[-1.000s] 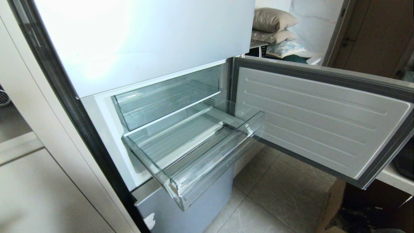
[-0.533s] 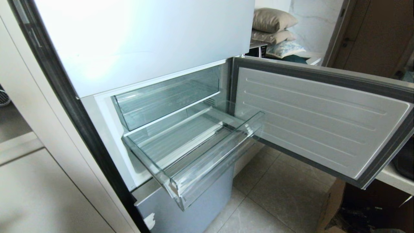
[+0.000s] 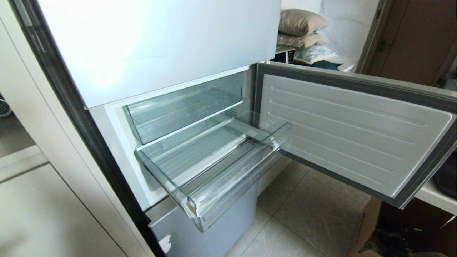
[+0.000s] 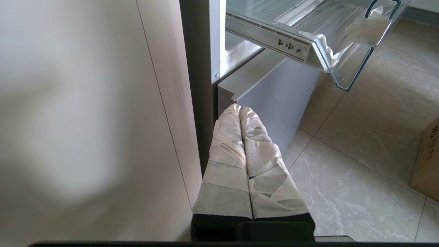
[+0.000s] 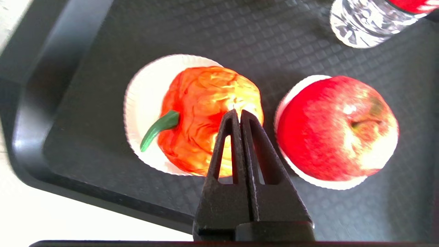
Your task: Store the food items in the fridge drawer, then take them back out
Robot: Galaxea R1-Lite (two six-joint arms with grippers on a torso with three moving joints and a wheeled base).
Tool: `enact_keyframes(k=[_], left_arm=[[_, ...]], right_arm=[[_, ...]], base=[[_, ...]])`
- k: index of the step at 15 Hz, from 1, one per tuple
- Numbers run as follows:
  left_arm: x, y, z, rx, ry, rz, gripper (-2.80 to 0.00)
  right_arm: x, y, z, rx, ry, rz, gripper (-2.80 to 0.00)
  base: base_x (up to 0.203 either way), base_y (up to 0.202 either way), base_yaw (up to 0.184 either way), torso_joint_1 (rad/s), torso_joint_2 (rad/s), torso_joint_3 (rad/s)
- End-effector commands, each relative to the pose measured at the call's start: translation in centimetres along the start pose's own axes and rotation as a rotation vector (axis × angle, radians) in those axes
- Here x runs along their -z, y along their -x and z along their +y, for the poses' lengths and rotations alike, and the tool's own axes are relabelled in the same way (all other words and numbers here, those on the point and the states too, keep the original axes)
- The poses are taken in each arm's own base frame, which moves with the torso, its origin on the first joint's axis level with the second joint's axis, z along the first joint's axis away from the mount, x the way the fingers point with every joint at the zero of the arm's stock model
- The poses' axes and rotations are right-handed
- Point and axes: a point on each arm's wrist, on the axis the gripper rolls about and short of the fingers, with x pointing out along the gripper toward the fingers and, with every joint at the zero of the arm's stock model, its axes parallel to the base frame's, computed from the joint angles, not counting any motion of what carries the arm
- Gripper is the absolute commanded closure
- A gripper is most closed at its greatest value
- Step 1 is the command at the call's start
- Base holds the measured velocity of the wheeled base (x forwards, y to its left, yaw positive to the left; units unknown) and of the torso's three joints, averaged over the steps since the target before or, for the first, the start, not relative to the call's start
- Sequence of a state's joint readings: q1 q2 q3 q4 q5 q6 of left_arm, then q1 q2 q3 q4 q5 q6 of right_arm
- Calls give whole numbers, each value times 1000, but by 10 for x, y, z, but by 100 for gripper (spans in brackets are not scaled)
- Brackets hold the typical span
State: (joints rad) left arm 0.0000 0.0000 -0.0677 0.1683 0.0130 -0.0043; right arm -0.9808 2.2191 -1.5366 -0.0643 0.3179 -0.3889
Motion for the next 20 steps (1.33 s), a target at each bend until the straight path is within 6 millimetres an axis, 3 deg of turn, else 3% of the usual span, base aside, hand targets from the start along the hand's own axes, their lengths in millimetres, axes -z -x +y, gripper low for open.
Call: enact_keyframes(k=[1,7,15,20], left_arm=[[0,0,0,-1,0,1,0],[0,0,0,-1,0,1,0],[0,0,0,-1,0,1,0],[0,0,0,-1,0,2,0]], right_arm=[[3,2,-5,8,1,2,0],[10,7,-13,26,5,14,0],[18,10,-10,17,-7,43,0],[28,-3,-10,6,-16,72,0]], base=[[0,0,0,0,0,0],[0,0,0,0,0,0],[0,0,0,0,0,0],[0,0,0,0,0,0]])
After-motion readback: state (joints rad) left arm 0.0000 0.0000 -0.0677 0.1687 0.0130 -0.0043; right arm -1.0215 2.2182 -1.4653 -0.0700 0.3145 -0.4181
